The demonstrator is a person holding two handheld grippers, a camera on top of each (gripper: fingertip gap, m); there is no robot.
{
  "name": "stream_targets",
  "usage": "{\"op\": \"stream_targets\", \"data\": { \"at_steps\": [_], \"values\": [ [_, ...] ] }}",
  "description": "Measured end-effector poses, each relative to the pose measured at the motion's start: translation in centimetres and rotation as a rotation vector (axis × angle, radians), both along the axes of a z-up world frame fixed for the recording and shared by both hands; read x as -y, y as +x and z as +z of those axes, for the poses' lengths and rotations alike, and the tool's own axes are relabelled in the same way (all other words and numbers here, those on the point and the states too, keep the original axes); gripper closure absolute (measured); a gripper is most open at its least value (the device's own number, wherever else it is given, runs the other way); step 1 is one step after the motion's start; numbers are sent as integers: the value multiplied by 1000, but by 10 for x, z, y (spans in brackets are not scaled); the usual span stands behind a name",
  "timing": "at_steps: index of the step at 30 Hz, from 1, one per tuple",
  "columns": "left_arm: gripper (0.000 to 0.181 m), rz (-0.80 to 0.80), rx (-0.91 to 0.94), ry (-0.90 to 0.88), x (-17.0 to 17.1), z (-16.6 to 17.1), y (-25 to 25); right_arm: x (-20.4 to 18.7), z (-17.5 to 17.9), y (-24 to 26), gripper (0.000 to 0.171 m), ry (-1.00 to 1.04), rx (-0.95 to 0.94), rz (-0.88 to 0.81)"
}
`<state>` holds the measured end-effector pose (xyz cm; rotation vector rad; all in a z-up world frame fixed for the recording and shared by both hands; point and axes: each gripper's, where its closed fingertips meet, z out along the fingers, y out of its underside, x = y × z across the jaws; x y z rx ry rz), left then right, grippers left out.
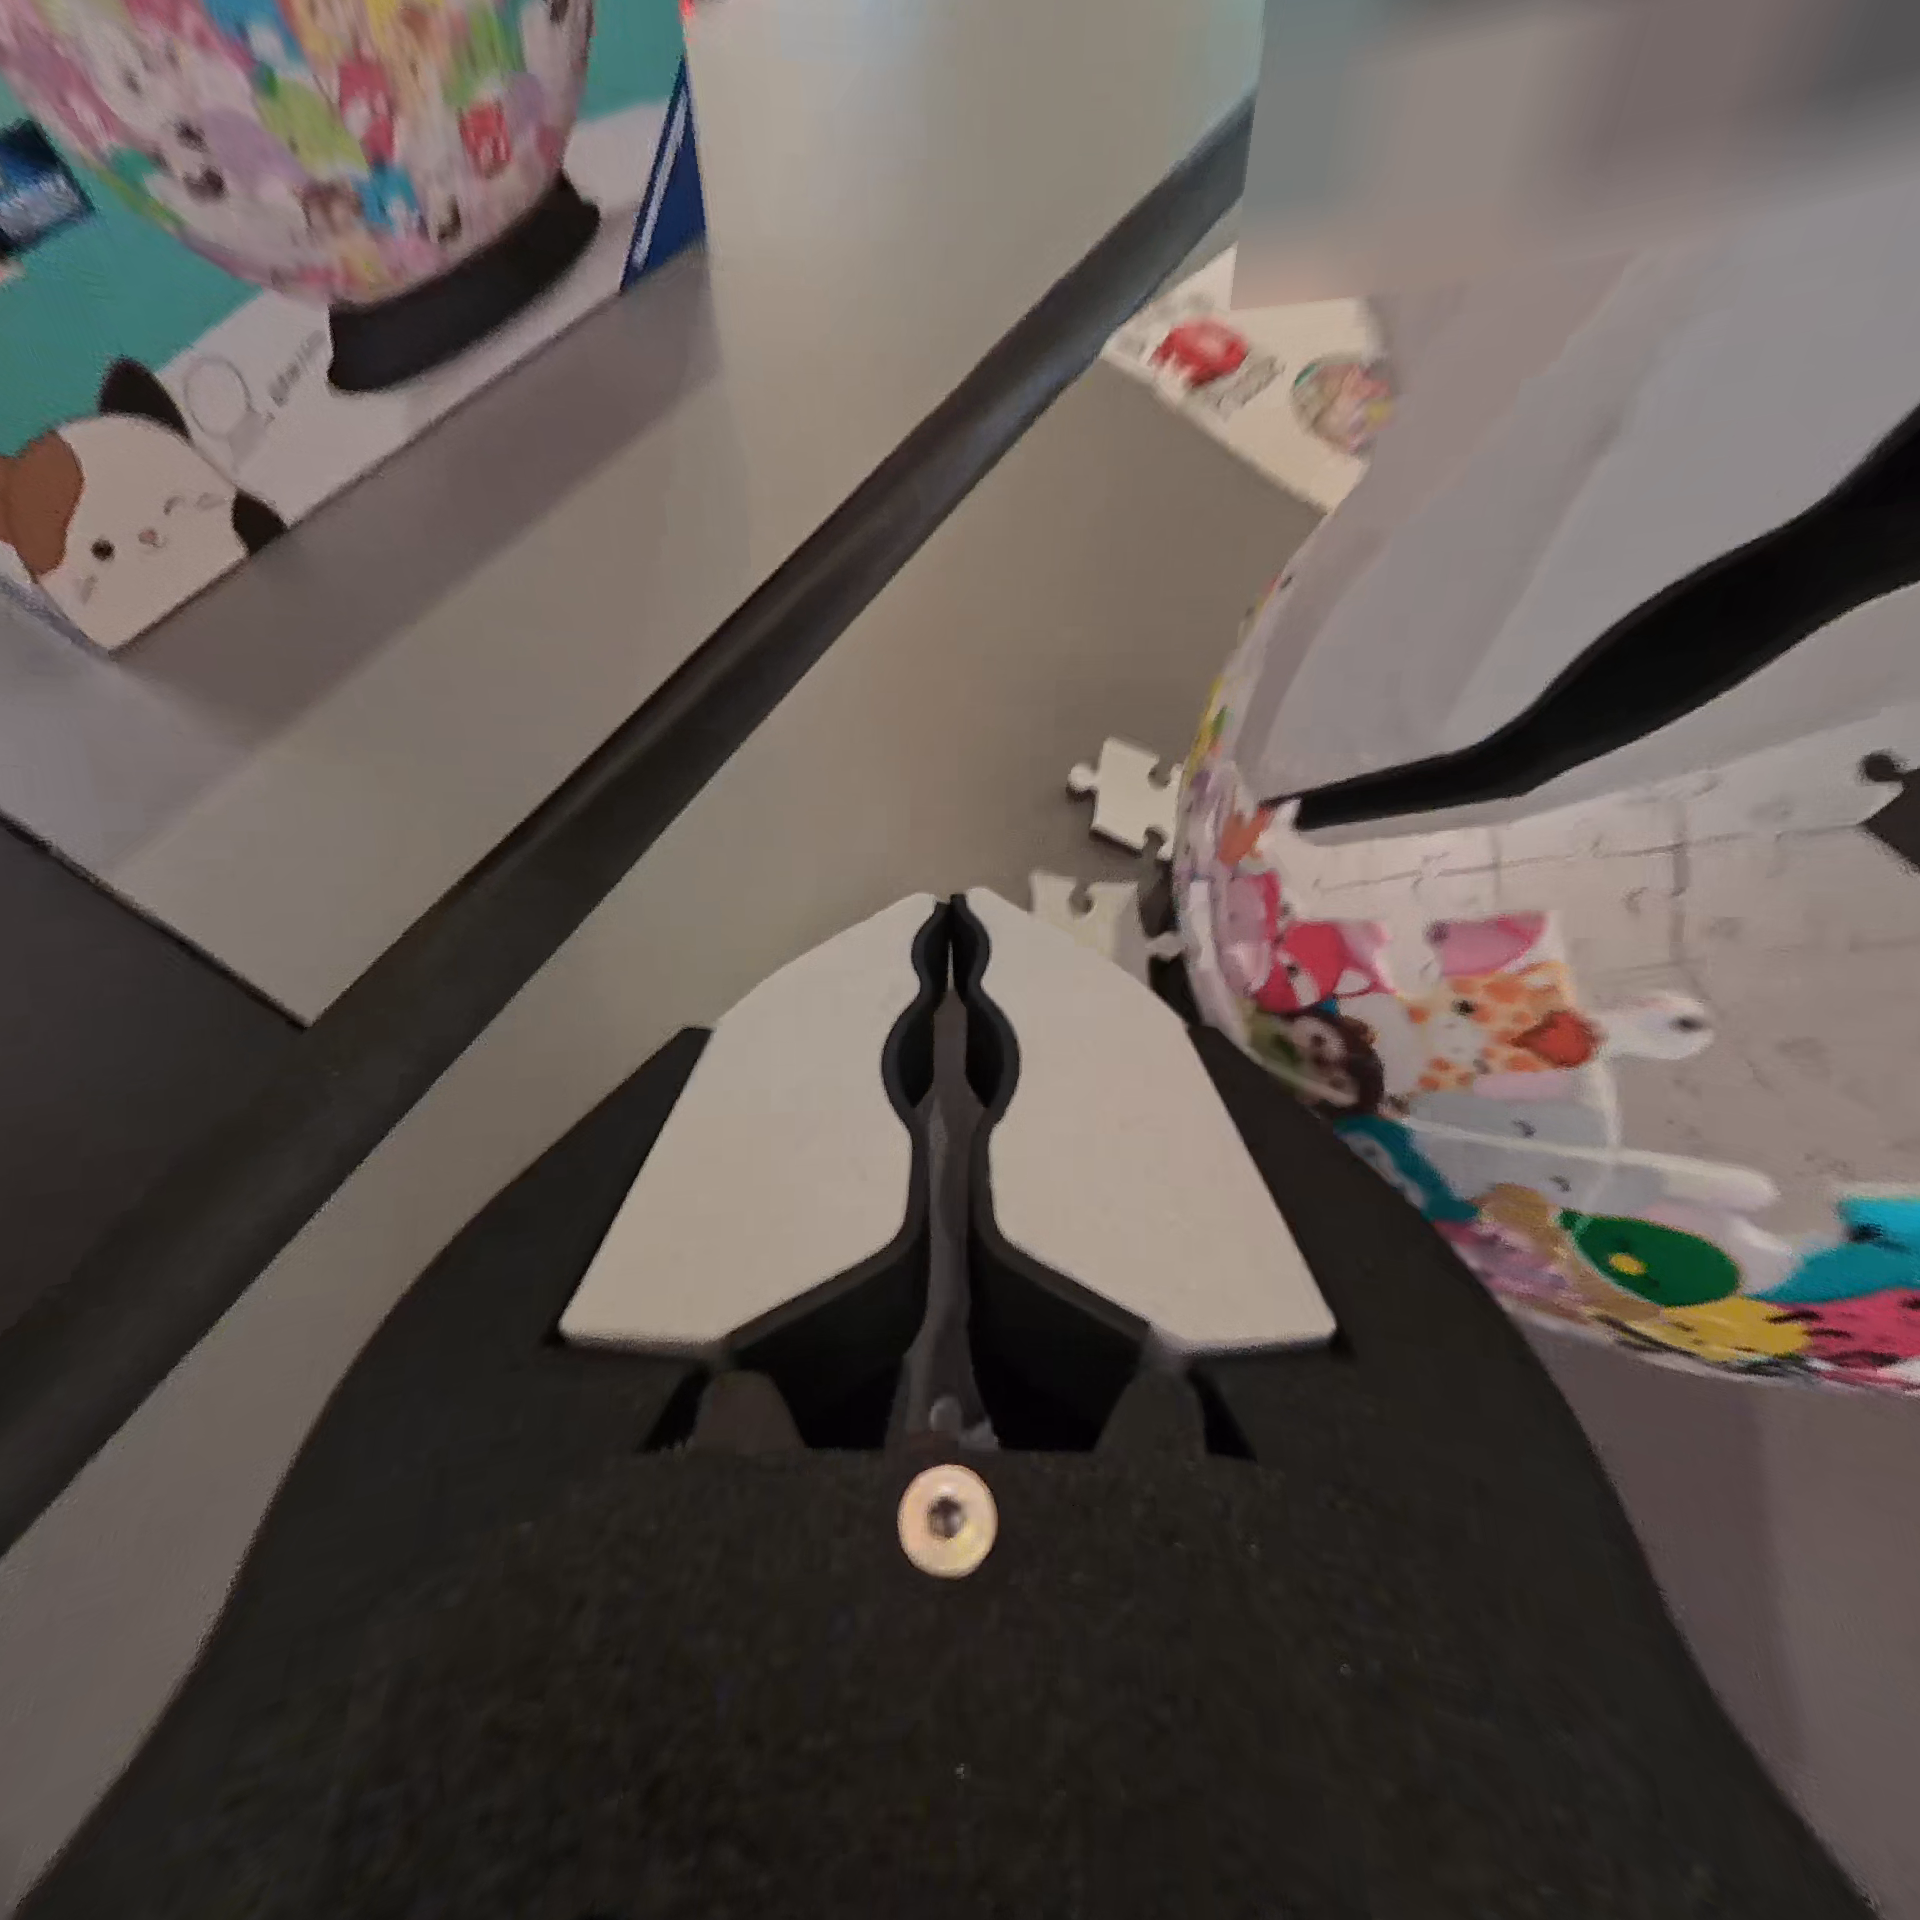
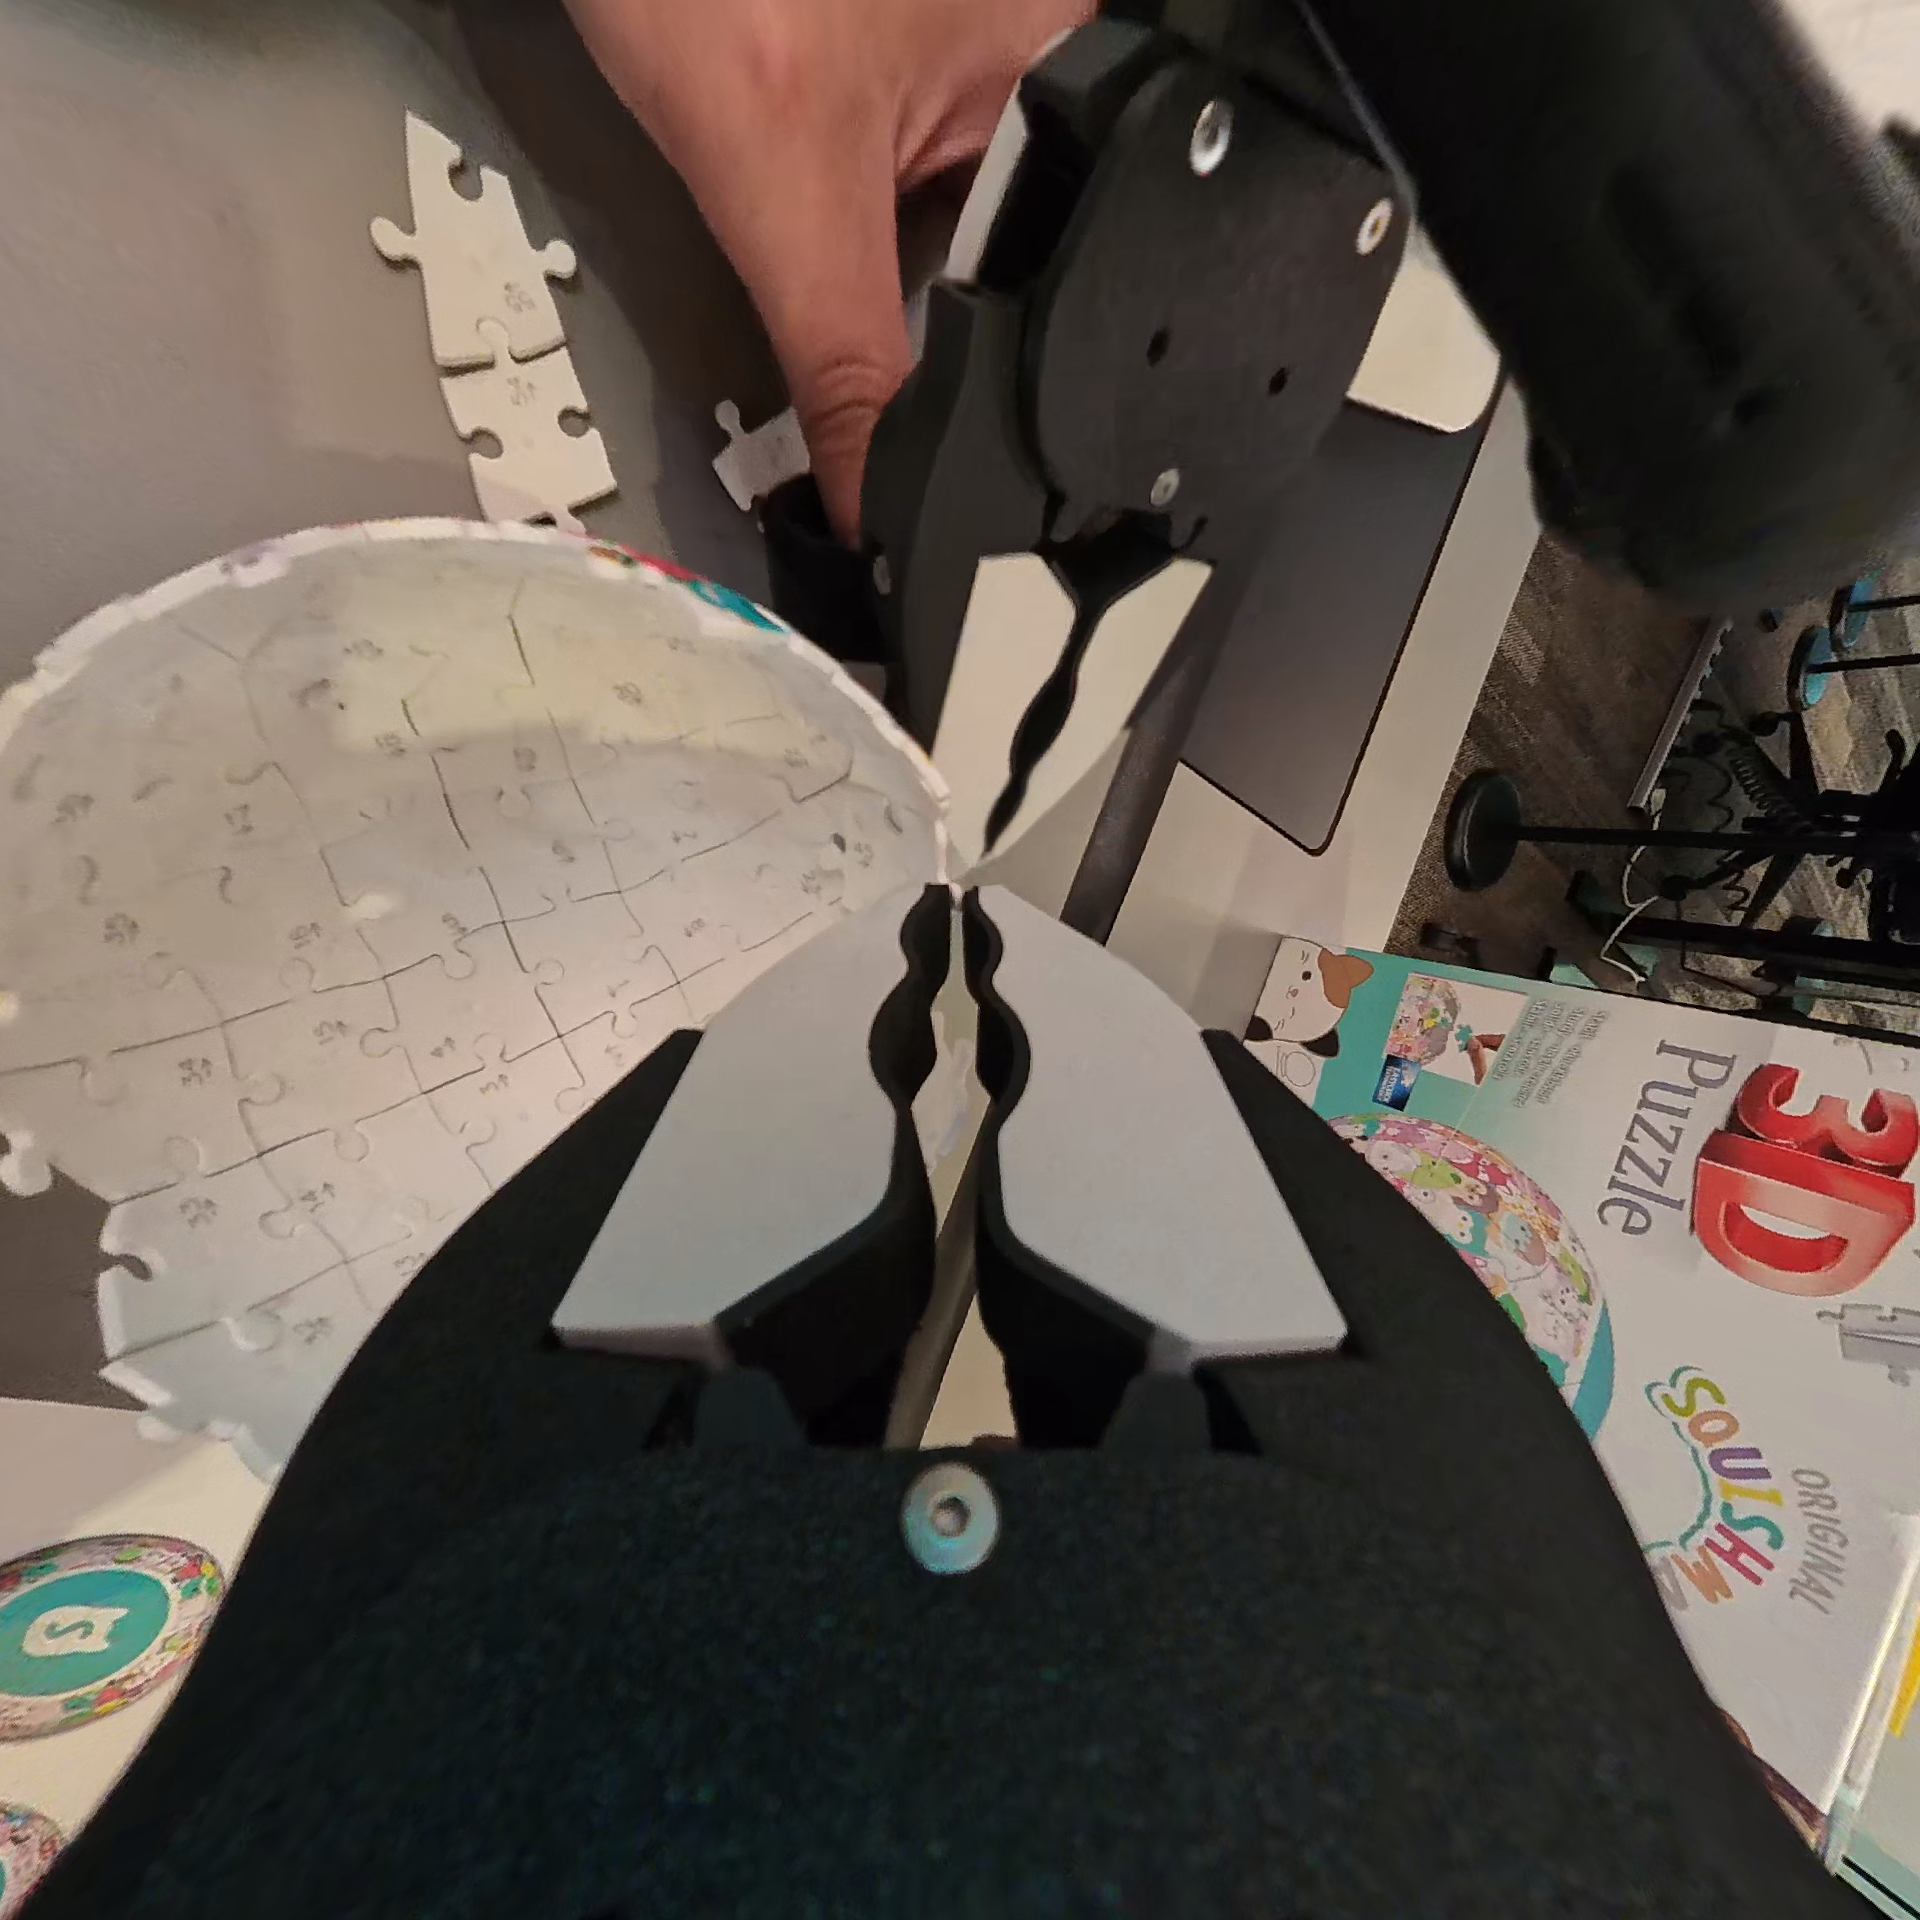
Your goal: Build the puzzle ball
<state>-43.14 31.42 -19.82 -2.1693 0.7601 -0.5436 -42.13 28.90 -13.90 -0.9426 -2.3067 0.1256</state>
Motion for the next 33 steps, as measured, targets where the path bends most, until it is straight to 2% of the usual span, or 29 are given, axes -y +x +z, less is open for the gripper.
{"op": "stream_targets", "data": {
  "at_steps": [4, 8, 10, 13, 20, 27, 33],
  "values": [
    [181, 89, 22, -103, 14, 2, -19, 0, 0, 0, 169, -1, 1, 0],
    [181, 185, 145, -120, 32, 41, -28, 0, 0, 0, 169, -2, 4, -4],
    [156, 197, 188, -172, 46, 57, -22, 0, 0, -1, 169, 1, 4, -4],
    [140, 199, 181, -228, 65, 71, -10, 0, 0, 0, 169, -1, 4, -8],
    [133, 247, 83, -202, 83, 95, -5, -1, 1, 0, 169, 4, 7, -17],
    [140, 205, -29, -252, 89, 74, 9, -2, 2, 0, 169, 2, 2, -24],
    [144, 211, 3, -263, 86, 73, 4, -3, 3, 0, 169, -9, -8, -24]
  ]
}}
